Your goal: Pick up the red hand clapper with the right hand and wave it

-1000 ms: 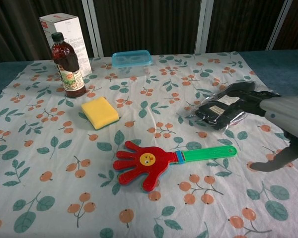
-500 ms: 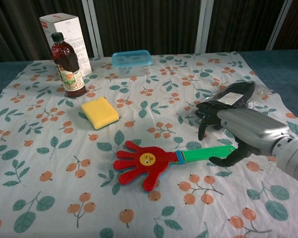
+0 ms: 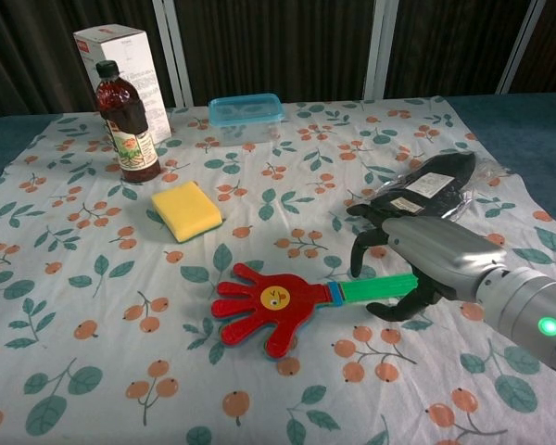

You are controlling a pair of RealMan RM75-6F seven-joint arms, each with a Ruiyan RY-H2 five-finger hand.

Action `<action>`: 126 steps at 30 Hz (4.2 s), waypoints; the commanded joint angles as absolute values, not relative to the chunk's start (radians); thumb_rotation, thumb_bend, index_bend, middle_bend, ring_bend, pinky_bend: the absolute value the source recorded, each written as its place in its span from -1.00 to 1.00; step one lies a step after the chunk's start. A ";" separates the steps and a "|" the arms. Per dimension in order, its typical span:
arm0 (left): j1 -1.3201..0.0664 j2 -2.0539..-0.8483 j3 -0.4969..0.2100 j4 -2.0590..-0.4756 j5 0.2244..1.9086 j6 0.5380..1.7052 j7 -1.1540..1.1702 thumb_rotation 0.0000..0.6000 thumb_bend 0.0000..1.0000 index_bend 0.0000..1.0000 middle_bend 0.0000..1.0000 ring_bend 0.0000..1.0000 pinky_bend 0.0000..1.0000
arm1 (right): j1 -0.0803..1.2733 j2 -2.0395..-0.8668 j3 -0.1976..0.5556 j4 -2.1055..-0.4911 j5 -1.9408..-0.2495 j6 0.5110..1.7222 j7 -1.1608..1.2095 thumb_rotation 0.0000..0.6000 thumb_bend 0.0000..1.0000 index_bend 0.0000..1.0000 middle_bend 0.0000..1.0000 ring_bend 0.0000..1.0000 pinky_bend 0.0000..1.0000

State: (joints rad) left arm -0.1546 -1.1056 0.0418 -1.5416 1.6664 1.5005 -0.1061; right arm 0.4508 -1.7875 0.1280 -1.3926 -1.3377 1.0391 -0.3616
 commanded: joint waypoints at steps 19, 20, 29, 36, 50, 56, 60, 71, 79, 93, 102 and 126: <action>-0.152 -1.102 0.043 -1.538 1.676 1.504 -0.119 1.00 -0.18 -1.00 -1.00 -1.00 -0.94 | 0.482 -1.832 0.118 -1.345 -1.313 1.043 -0.339 1.00 -0.19 0.16 -0.93 -1.00 -1.00; -0.152 -1.101 0.043 -1.538 1.676 1.505 -0.120 1.00 -0.18 -1.00 -1.00 -1.00 -0.94 | 0.482 -1.833 0.117 -1.345 -1.316 1.046 -0.334 1.00 -0.19 0.17 -0.92 -1.00 -1.00; -0.151 -1.100 0.042 -1.535 1.678 1.507 -0.127 1.00 -0.18 -1.00 -1.00 -1.00 -0.94 | 0.488 -1.841 0.111 -1.338 -1.322 1.059 -0.323 1.00 -0.18 0.29 -0.78 -1.00 -1.00; -0.151 -1.099 0.041 -1.535 1.678 1.508 -0.130 1.00 -0.18 -1.00 -1.00 -1.00 -0.94 | 0.480 -1.859 0.102 -1.315 -1.385 1.122 -0.251 1.00 -0.11 0.64 -0.24 -0.47 -0.47; -0.152 -1.100 0.042 -1.532 1.688 1.511 -0.135 1.00 -0.18 -1.00 -1.00 -1.00 -0.94 | 0.463 -1.884 0.085 -1.273 -1.471 1.205 -0.052 1.00 -0.11 0.80 0.41 0.52 0.71; -0.154 -1.101 0.042 -1.531 1.683 1.503 -0.131 1.00 -0.18 -1.00 -1.00 -1.00 -0.94 | 0.444 -1.839 0.066 -1.333 -1.619 1.337 0.565 1.00 -0.09 0.79 0.45 0.60 0.82; -0.157 -1.103 0.040 -1.533 1.677 1.494 -0.122 1.00 -0.18 -1.00 -1.00 -1.00 -0.94 | 0.414 -1.763 0.024 -1.411 -1.684 1.444 0.934 1.00 -0.09 0.79 0.45 0.60 0.83; -0.166 -1.111 0.036 -1.541 1.658 1.464 -0.094 1.00 -0.18 -1.00 -1.00 -1.00 -0.94 | 0.415 -1.732 0.041 -1.349 -1.699 1.484 0.953 1.00 -0.09 0.77 0.45 0.60 0.83; -0.173 -1.111 0.034 -1.542 1.646 1.447 -0.093 1.00 -0.18 -1.00 -1.00 -1.00 -0.94 | 0.528 -1.660 0.027 -1.374 -1.563 1.080 0.329 1.00 -0.07 0.78 0.45 0.60 0.84; -0.175 -1.114 0.036 -1.546 1.645 1.441 -0.079 1.00 -0.18 -1.00 -1.00 -1.00 -0.94 | 0.415 -1.707 0.071 -1.494 -1.768 1.561 0.784 1.00 -0.06 0.79 0.45 0.60 0.85; -0.178 -1.108 0.040 -1.546 1.650 1.438 -0.094 1.00 -0.18 -1.00 -1.00 -1.00 -0.94 | 0.316 -1.733 0.075 -1.555 -1.659 1.711 1.171 1.00 -0.06 0.77 0.45 0.59 0.85; -0.168 -1.102 0.034 -1.541 1.645 1.461 -0.116 1.00 -0.17 -1.00 -1.00 -1.00 -0.94 | 0.464 -1.742 0.083 -1.439 -1.505 1.215 0.182 1.00 0.01 0.81 0.45 0.61 0.91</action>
